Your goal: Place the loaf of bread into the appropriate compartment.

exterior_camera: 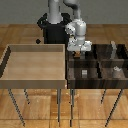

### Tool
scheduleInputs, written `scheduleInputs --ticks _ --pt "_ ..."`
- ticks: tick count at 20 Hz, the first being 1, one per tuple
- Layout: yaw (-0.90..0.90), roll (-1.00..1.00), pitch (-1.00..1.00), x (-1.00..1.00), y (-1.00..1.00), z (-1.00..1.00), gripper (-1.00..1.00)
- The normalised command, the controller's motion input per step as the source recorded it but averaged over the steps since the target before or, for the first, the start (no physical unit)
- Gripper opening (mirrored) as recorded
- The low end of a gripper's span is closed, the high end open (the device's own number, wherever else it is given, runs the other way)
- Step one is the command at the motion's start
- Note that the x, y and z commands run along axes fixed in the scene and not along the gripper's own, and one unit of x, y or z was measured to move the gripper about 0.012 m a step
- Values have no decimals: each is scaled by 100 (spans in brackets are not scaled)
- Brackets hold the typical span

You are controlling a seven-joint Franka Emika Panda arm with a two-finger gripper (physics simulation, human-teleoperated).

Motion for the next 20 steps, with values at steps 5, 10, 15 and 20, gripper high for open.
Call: scheduleInputs --ticks 5,10,15,20 --pt "0 0 0 0 0 -20 -100" --pt "0 0 0 0 0 0 -100" --pt "0 0 0 0 0 0 -100" --pt "0 0 0 0 0 0 100"
